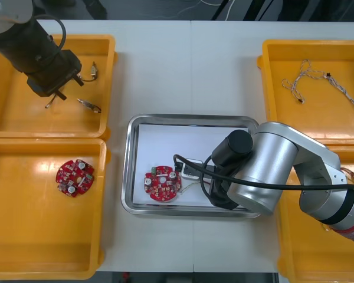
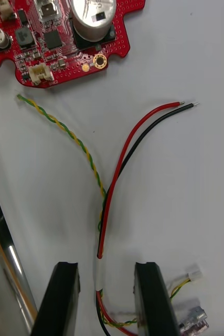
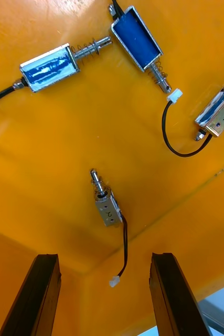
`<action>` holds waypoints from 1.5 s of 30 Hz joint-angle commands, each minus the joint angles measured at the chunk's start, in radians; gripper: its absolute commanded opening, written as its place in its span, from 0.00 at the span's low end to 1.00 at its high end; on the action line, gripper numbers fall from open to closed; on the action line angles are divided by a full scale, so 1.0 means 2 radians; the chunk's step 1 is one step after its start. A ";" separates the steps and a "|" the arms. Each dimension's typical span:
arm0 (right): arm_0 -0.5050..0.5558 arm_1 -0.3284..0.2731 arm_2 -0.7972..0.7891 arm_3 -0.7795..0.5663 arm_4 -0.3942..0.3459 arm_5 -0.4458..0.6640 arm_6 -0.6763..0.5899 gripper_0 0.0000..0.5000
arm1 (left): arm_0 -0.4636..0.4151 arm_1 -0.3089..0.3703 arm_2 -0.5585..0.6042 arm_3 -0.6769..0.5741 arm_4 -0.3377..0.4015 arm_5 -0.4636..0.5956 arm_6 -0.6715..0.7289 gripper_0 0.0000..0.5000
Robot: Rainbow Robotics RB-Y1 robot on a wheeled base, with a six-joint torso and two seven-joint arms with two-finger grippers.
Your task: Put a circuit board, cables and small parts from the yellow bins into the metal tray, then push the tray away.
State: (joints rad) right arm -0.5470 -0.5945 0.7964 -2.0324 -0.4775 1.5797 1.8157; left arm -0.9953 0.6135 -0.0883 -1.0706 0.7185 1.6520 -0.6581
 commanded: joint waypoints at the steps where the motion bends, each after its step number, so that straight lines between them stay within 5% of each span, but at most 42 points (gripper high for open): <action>1: 0.003 0.011 0.008 -0.007 0.007 -0.004 0.005 1.00 | -0.032 -0.012 0.012 0.017 0.011 -0.018 0.007 1.00; 11: 0.003 0.006 0.008 -0.048 0.039 0.004 0.001 1.00 | -0.033 -0.024 -0.029 0.069 0.020 -0.078 0.026 1.00; 24: -0.020 0.001 -0.002 -0.083 0.038 0.052 -0.013 1.00 | -0.032 -0.034 -0.055 0.101 0.024 -0.121 0.039 1.00; 33: -0.063 0.006 -0.090 -0.084 -0.043 0.162 -0.028 1.00 | -0.032 -0.037 -0.069 0.111 0.027 -0.134 0.044 1.00; 39: -0.079 0.008 -0.164 -0.084 -0.095 0.170 -0.041 1.00 | -0.032 -0.037 -0.071 0.113 0.028 -0.134 0.044 0.98; 40: -0.080 0.008 -0.173 -0.084 -0.099 0.170 -0.043 1.00 | -0.032 -0.037 -0.071 0.113 0.027 -0.134 0.044 0.83; 42: -0.085 0.007 -0.204 -0.084 -0.109 0.170 -0.046 1.00 | -0.032 -0.037 -0.071 0.113 0.029 -0.135 0.043 0.00; 45: -0.089 0.005 -0.240 -0.084 -0.116 0.170 -0.053 1.00 | -0.032 -0.037 -0.072 0.113 0.029 -0.134 0.042 0.00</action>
State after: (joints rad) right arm -0.6793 -0.5920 0.4089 -2.1626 -0.6908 1.9154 1.7364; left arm -1.0041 0.5524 -0.2181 -0.8433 0.7670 1.3929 -0.6548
